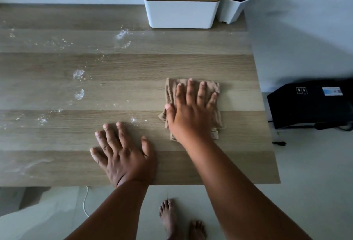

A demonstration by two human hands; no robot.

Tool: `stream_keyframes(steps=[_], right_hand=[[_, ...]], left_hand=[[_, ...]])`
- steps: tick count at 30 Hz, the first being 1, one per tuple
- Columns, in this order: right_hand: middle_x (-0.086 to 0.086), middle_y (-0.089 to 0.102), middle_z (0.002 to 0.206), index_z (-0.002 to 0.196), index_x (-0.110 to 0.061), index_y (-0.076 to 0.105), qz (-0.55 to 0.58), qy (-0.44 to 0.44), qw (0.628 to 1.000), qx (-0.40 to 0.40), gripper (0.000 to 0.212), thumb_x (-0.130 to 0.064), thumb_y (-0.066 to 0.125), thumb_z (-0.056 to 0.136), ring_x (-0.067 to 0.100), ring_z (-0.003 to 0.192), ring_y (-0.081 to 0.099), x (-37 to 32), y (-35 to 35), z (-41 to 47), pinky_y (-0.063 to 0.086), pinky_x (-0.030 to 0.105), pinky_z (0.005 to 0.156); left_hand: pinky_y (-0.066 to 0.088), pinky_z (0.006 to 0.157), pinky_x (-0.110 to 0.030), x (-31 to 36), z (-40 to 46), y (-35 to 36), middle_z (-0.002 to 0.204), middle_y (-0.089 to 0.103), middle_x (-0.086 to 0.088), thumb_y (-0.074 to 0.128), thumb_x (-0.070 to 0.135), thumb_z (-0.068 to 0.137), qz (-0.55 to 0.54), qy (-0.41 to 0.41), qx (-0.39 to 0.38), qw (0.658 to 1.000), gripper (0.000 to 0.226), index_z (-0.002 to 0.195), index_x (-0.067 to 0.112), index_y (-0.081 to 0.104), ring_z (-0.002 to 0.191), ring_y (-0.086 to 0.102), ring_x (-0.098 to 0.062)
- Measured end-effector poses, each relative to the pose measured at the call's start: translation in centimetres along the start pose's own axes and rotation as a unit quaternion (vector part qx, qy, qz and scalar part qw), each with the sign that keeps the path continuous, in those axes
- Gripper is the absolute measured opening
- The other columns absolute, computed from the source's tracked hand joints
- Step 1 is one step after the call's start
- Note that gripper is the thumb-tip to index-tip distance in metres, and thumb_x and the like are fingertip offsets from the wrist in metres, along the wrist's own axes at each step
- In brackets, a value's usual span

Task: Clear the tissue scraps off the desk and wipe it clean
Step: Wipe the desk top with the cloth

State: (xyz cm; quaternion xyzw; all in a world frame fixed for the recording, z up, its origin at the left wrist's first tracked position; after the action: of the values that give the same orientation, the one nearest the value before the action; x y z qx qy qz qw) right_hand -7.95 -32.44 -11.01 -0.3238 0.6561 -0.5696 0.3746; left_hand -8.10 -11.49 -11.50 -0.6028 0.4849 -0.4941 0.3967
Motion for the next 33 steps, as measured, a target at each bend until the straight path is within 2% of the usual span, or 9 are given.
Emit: stream_keyframes(steps=[6, 8, 11, 16, 19, 24, 27, 29, 33], right_hand=[[0.006, 0.012, 0.173, 0.162, -0.026, 0.028, -0.010, -0.119, 0.993, 0.002, 0.077, -0.069, 0.032, 0.098, 0.034, 0.160, 0.004, 3.3, 0.8, -5.0, 0.013, 0.064, 0.123], [0.004, 0.006, 0.174, 0.162, -0.032, 0.023, -0.014, -0.100, 0.995, -0.007, 0.085, -0.082, 0.027, 0.094, 0.032, 0.160, 0.002, 6.6, 0.6, -5.1, 0.016, 0.061, 0.125], [0.002, 0.006, 0.174, 0.161, -0.039, 0.022, -0.023, -0.012, 1.000, -0.017, 0.090, -0.091, 0.022, 0.087, 0.031, 0.159, 0.007, 10.4, -0.4, -3.0, 0.021, 0.060, 0.120], [0.015, 0.012, 0.172, 0.161, -0.025, 0.027, -0.028, 0.043, 0.998, -0.027, 0.094, -0.083, 0.024, 0.087, 0.040, 0.157, 0.008, 6.5, -0.4, 1.5, 0.008, 0.070, 0.120], [0.018, 0.014, 0.171, 0.160, -0.020, 0.030, -0.016, 0.001, 1.000, -0.015, 0.092, -0.078, 0.029, 0.088, 0.046, 0.156, 0.006, 2.3, -0.4, 1.3, 0.005, 0.073, 0.118], [0.014, 0.011, 0.172, 0.161, -0.021, 0.030, 0.038, -0.066, 0.997, -0.016, 0.084, -0.074, 0.028, 0.095, 0.041, 0.158, -0.002, -0.7, -0.1, -2.4, 0.004, 0.069, 0.121], [0.008, 0.013, 0.172, 0.159, -0.024, 0.034, 0.106, -0.097, 0.989, -0.027, 0.071, -0.067, 0.024, 0.102, 0.030, 0.160, 0.002, 1.6, -0.9, -3.2, 0.010, 0.058, 0.127], [0.004, 0.018, 0.171, 0.154, -0.024, 0.041, 0.127, -0.094, 0.987, -0.022, 0.061, -0.058, 0.027, 0.106, 0.026, 0.159, 0.014, 4.8, -1.7, -3.6, 0.018, 0.052, 0.127], [0.009, 0.042, 0.161, 0.141, -0.014, 0.059, 0.106, -0.026, 0.993, 0.045, 0.047, -0.038, 0.040, 0.106, 0.033, 0.148, 0.039, 12.0, -2.9, -4.7, 0.032, 0.056, 0.120]], left_hand=[[-0.008, 0.127, -0.055, 0.0, 0.0, -0.1, 0.173, -0.010, -0.006, 0.021, 0.063, 0.089, 0.001, 0.002, -0.003, 1.000, 0.089, 0.165, 0.022, 0.002, 0.158, -0.020, -0.024], [-0.009, 0.127, -0.055, -0.1, 0.0, -0.1, 0.173, -0.011, -0.006, 0.020, 0.064, 0.089, 0.003, 0.004, -0.002, 1.000, 0.088, 0.165, 0.022, 0.001, 0.157, -0.022, -0.024], [-0.010, 0.126, -0.055, -0.1, 0.1, 0.1, 0.173, -0.013, -0.006, 0.020, 0.064, 0.090, 0.007, 0.006, -0.003, 1.000, 0.088, 0.165, 0.022, 0.001, 0.157, -0.024, -0.024], [-0.010, 0.126, -0.055, -0.3, 0.2, 0.3, 0.173, -0.011, -0.006, 0.022, 0.065, 0.090, 0.010, 0.004, -0.001, 1.000, 0.089, 0.165, 0.022, 0.002, 0.157, -0.021, -0.024], [-0.009, 0.126, -0.055, -0.3, 0.2, 0.3, 0.173, -0.008, -0.007, 0.023, 0.064, 0.088, 0.004, 0.003, 0.006, 1.000, 0.089, 0.165, 0.022, 0.005, 0.158, -0.019, -0.024], [-0.008, 0.127, -0.054, -0.2, 0.1, 0.2, 0.174, -0.003, -0.008, 0.025, 0.063, 0.087, 0.005, 0.004, 0.012, 1.000, 0.090, 0.165, 0.021, 0.010, 0.159, -0.014, -0.025], [-0.008, 0.127, -0.054, -0.2, 0.1, 0.1, 0.174, -0.003, -0.007, 0.025, 0.063, 0.087, 0.006, -0.001, 0.010, 1.000, 0.090, 0.165, 0.022, 0.009, 0.159, -0.015, -0.024], [-0.007, 0.127, -0.054, -0.2, 0.1, 0.0, 0.174, -0.005, -0.006, 0.024, 0.064, 0.087, 0.011, -0.003, 0.008, 1.000, 0.090, 0.165, 0.022, 0.007, 0.159, -0.016, -0.024], [-0.006, 0.127, -0.054, 0.0, 0.0, -0.1, 0.174, -0.004, -0.006, 0.024, 0.063, 0.087, 0.009, 0.000, 0.009, 1.000, 0.090, 0.165, 0.022, 0.008, 0.159, -0.015, -0.024]])
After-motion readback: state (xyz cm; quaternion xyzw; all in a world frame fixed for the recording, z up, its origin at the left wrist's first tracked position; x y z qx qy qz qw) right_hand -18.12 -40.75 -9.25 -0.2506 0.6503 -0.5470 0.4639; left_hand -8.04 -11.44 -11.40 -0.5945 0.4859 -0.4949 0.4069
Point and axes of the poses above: each hand's wrist, its own z-axis towards the middle knuckle, its own y-axis out of the palm, x = y × z, the point moved 7 cm from there along z, towards the middle knuckle
